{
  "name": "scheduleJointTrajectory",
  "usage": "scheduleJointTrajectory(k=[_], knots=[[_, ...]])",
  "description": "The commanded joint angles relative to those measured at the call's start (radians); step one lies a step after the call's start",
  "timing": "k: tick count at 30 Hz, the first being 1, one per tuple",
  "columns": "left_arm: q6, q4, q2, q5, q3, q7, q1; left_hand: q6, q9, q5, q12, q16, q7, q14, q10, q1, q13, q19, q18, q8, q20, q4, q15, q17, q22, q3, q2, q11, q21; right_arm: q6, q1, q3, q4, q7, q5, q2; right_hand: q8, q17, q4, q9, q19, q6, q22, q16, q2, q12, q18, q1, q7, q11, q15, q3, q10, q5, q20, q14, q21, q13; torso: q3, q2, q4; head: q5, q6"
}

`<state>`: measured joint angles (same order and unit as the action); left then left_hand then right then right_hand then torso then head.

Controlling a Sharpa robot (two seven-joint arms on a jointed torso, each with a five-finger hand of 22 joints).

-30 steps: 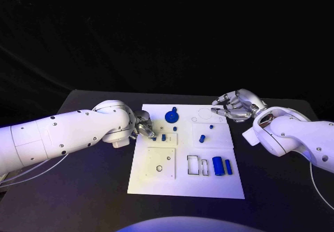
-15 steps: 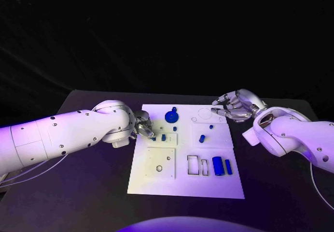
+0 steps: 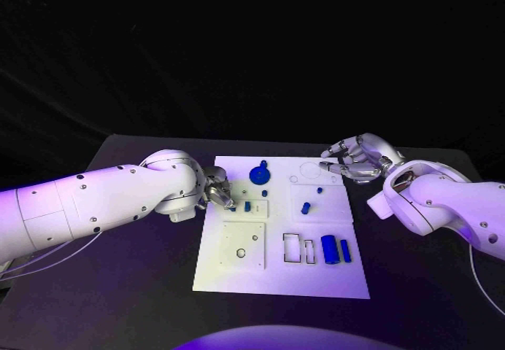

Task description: Assemble the parts on the task board

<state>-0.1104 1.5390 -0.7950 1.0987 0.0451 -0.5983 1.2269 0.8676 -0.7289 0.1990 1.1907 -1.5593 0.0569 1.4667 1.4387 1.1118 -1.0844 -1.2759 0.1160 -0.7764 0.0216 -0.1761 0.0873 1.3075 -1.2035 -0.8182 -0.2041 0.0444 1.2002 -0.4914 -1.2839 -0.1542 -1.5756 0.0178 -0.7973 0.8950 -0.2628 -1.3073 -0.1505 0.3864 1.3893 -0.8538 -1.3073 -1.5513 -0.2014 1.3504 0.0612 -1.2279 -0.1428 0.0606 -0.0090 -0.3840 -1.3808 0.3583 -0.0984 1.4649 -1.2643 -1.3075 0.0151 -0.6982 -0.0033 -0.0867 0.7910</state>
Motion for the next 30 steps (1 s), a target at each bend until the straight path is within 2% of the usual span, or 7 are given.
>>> scheduleJointTrajectory(k=[1, 8, 20, 26, 30], knots=[[-0.046, 0.005, 0.004, -0.002, 0.000, 0.010, -0.001, 0.032, 0.000, 0.007, 0.002, -0.004, -0.029, 0.100, 0.007, -0.005, 0.003, -0.003, -0.006, -0.007, 0.000, 0.163, 0.006, 0.240, -0.002, -0.156, 0.005, -0.003, 0.004, 0.008, 0.001, 0.000, -0.001, 0.006, -0.004, 0.000, -0.004, -0.207, -0.004, 0.001, -0.003, 0.005, -0.032, 0.004, 0.005, 0.002, 0.020, 0.002, 0.000, -0.001, -0.002, -0.001, 0.003, 0.006, 0.003, 0.091, 0.002, -0.003, -0.0001, 0.000, -0.0004, 0.000, 0.001], [-0.056, 0.002, 0.008, -0.005, 0.001, 0.011, -0.001, 0.034, 0.002, 0.019, 0.000, -0.004, -0.029, 0.100, 0.008, -0.020, 0.006, -0.003, -0.007, -0.008, 0.000, 0.162, 0.006, 0.242, -0.004, -0.147, -0.001, -0.003, 0.004, 0.008, 0.001, 0.000, -0.002, 0.006, -0.004, 0.001, -0.004, -0.207, -0.004, 0.001, -0.003, 0.005, -0.032, 0.004, 0.005, 0.002, 0.020, 0.002, 0.000, -0.001, -0.002, -0.001, 0.003, 0.006, 0.003, 0.091, 0.002, -0.003, 0.0004, 0.000, -0.0001, 0.000, 0.002], [-0.045, -0.011, 0.020, -0.006, 0.001, 0.009, -0.001, 0.035, 0.004, 0.013, -0.002, -0.005, -0.031, 0.100, 0.009, -0.037, 0.009, -0.003, -0.007, -0.009, 0.000, 0.154, 0.006, 0.243, -0.004, -0.138, -0.001, -0.002, 0.002, 0.008, 0.001, 0.000, -0.004, 0.005, -0.004, 0.002, -0.004, -0.207, -0.004, 0.001, -0.003, 0.005, -0.032, 0.004, 0.005, 0.002, 0.020, 0.002, 0.000, -0.001, -0.002, -0.001, 0.003, 0.006, 0.003, 0.091, 0.002, -0.003, 0.0012, 0.000, -0.0011, 0.000, 0.004], [-0.044, -0.016, 0.023, -0.010, 0.001, 0.008, -0.001, 0.028, 0.012, -0.040, -0.004, -0.004, -0.035, 0.100, 0.010, -0.068, 0.011, -0.002, -0.007, -0.005, 0.000, 0.136, 0.007, 0.242, -0.004, -0.123, -0.001, 0.000, -0.005, 0.007, 0.001, 0.000, -0.004, 0.006, -0.004, 0.002, -0.005, -0.206, -0.007, 0.003, -0.003, 0.005, -0.031, 0.004, 0.004, 0.002, 0.021, 0.002, 0.000, -0.002, -0.002, -0.003, 0.003, 0.008, 0.003, 0.091, 0.004, -0.002, 0.0012, 0.000, 0.0000, 0.002, 0.006], [-0.045, -0.019, 0.025, -0.014, 0.001, 0.004, -0.001, 0.032, 0.026, -0.110, -0.006, -0.004, -0.040, 0.100, 0.008, -0.104, 0.014, -0.003, -0.007, 0.006, -0.001, 0.098, 0.009, 0.240, -0.004, -0.088, -0.011, 0.004, -0.012, 0.007, 0.001, 0.000, -0.004, 0.006, -0.004, 0.002, -0.005, -0.206, -0.007, 0.003, -0.003, 0.005, -0.031, 0.004, 0.004, 0.002, 0.021, 0.002, 0.000, -0.002, -0.002, -0.003, 0.003, 0.008, 0.003, 0.091, 0.004, -0.002, 0.0013, 0.000, 0.0000, 0.002, 0.006]])
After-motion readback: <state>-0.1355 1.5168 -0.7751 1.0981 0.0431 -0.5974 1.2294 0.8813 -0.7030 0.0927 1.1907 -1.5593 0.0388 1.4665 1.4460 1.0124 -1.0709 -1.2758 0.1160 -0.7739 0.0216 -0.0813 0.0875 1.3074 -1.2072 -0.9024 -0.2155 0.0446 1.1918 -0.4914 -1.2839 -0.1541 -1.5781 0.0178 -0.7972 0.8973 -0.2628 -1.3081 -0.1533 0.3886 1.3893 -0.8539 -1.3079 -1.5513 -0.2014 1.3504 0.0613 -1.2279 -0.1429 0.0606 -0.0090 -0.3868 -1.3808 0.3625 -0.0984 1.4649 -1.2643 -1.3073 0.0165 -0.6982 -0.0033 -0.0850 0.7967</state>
